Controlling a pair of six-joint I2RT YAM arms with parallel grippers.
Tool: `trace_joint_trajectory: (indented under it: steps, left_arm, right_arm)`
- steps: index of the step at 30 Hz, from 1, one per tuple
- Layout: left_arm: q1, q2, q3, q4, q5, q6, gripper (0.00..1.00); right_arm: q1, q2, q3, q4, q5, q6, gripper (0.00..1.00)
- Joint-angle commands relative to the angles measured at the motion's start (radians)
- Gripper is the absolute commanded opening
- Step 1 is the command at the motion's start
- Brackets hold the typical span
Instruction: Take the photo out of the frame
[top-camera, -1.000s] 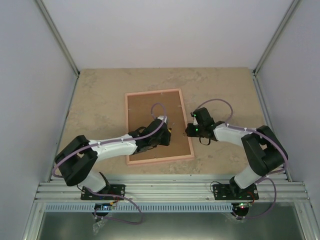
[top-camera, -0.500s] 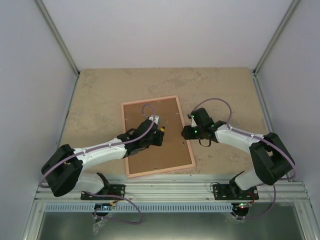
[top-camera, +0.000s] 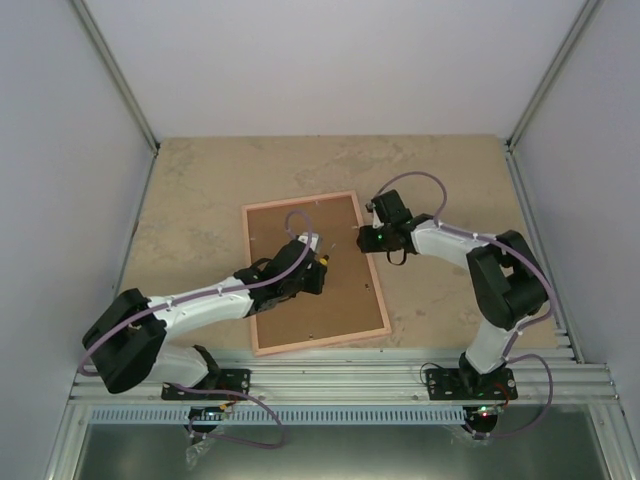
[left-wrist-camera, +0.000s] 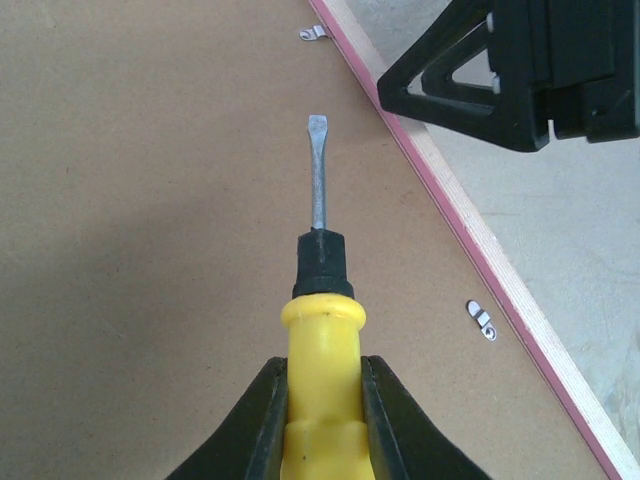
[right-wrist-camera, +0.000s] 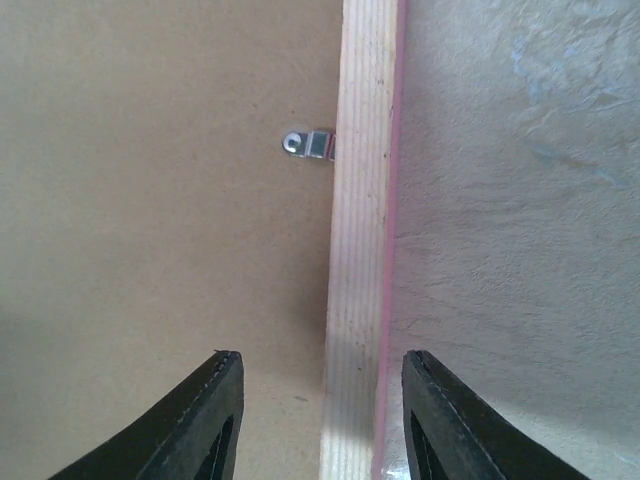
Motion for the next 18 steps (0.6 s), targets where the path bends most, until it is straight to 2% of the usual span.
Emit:
trace_joint_trajectory:
  steps: [1, 7, 13, 18]
  left_arm:
    - [0.005, 0.024, 0.034, -0.001, 0.018, 0.022, 0.00]
    - [0.008, 0.089, 0.069, 0.012, 0.044, 0.027, 0.00]
    - [0.012, 0.152, 0.108, 0.020, 0.063, 0.036, 0.00]
    - [0.017, 0.216, 0.160, 0.023, 0.086, 0.042, 0.00]
  right_arm:
    - [-0.006, 0.038, 0.026, 0.006, 0.012, -0.023, 0.44]
    - [-0.010, 0.084, 0.027, 0.027, -0.007, -0.009, 0.39]
    - [-0.024, 0.094, -0.013, 0.046, -0.008, 0.021, 0.20]
    - [-0.029, 0.050, -0.067, 0.068, -0.006, 0.052, 0.10]
